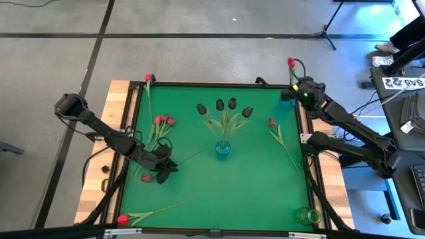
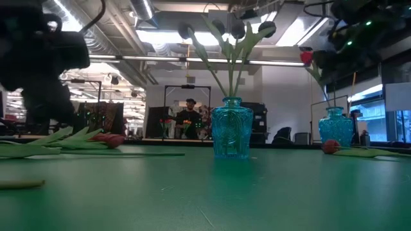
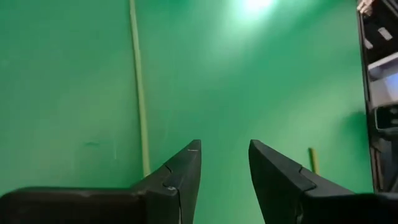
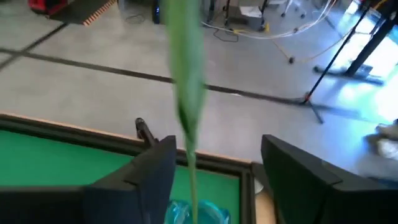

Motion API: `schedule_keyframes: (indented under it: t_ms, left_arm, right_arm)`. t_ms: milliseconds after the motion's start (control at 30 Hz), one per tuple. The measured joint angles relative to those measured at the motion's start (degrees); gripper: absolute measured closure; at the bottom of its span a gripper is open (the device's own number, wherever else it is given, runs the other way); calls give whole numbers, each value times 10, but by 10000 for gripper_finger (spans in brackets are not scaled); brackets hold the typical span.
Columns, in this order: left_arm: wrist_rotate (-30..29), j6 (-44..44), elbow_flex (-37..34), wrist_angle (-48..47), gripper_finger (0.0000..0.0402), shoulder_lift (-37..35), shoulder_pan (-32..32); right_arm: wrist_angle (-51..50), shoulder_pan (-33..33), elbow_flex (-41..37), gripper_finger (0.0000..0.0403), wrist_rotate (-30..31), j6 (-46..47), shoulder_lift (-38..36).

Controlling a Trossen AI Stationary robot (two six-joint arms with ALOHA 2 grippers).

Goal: Sort flowers into vase by color
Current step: Put the red tulip into the top blue vase

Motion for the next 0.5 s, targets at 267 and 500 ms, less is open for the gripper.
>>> schedule_keyframes:
  t_ms: [267,500]
  left_arm:
    - [-6,27,117,-250,271,-30,58]
    - [23,-29,181,-522,271,-37,111]
  right_arm:
    - [-89,71,0,173,-18,59,-95]
    - [-74,227,0,214,-26,101,-114]
